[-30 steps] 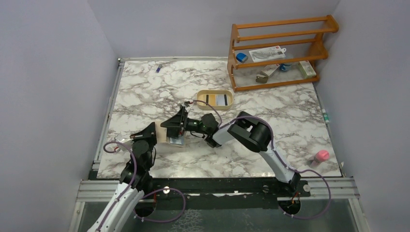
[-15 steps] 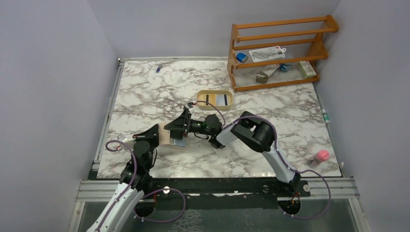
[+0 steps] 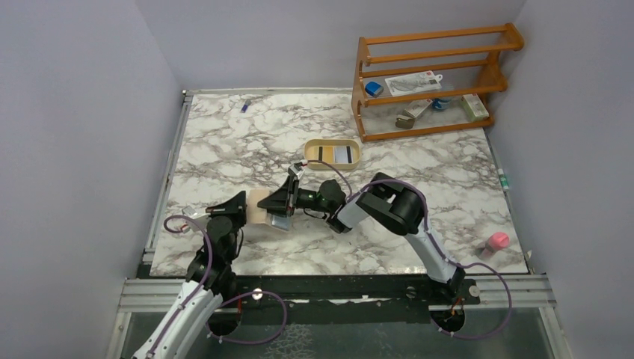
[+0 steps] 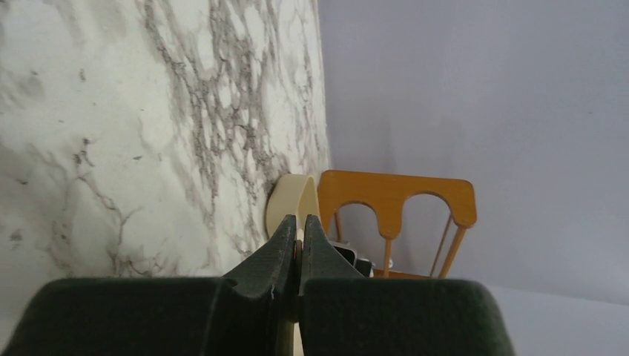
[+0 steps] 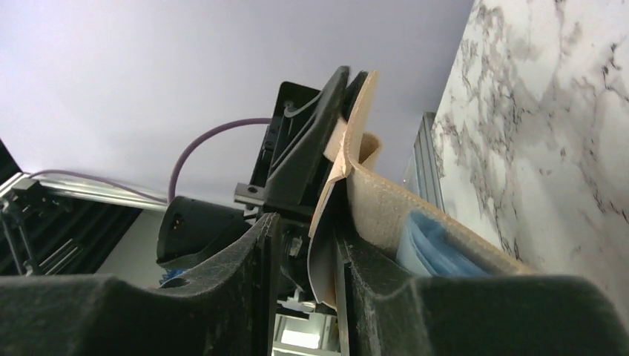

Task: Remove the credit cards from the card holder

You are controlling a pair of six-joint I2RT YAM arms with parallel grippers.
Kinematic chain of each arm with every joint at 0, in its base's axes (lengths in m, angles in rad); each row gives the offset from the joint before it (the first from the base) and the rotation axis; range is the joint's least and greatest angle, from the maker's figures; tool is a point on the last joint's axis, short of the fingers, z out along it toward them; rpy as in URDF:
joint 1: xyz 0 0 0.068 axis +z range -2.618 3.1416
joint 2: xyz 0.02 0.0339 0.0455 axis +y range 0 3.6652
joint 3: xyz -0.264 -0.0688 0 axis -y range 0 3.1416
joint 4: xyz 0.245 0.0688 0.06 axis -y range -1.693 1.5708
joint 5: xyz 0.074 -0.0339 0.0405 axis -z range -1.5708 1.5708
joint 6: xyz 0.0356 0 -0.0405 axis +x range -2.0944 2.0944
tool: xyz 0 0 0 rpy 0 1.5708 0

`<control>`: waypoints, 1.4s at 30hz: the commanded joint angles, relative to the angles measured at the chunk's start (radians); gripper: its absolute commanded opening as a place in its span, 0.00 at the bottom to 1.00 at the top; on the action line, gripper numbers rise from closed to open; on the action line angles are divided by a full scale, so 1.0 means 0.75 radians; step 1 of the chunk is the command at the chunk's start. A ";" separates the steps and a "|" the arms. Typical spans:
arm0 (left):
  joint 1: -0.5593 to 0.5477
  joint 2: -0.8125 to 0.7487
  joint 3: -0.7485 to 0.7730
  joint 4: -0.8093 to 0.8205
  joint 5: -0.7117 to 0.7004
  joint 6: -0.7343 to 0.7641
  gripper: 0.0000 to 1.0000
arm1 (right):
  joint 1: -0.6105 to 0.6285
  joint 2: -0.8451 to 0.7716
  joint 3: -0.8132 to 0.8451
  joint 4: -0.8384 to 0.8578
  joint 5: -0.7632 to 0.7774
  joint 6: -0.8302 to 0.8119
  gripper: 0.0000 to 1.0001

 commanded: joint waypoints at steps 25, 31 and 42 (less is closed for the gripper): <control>0.016 0.065 -0.213 -0.250 -0.071 0.069 0.00 | -0.052 -0.121 -0.222 0.441 -0.181 0.016 0.30; 0.018 0.061 -0.212 -0.249 -0.077 0.073 0.00 | -0.054 -0.078 -0.237 0.443 -0.197 0.011 0.22; 0.018 0.057 -0.212 -0.247 -0.095 0.073 0.00 | -0.059 -0.063 -0.276 0.441 -0.232 0.029 0.01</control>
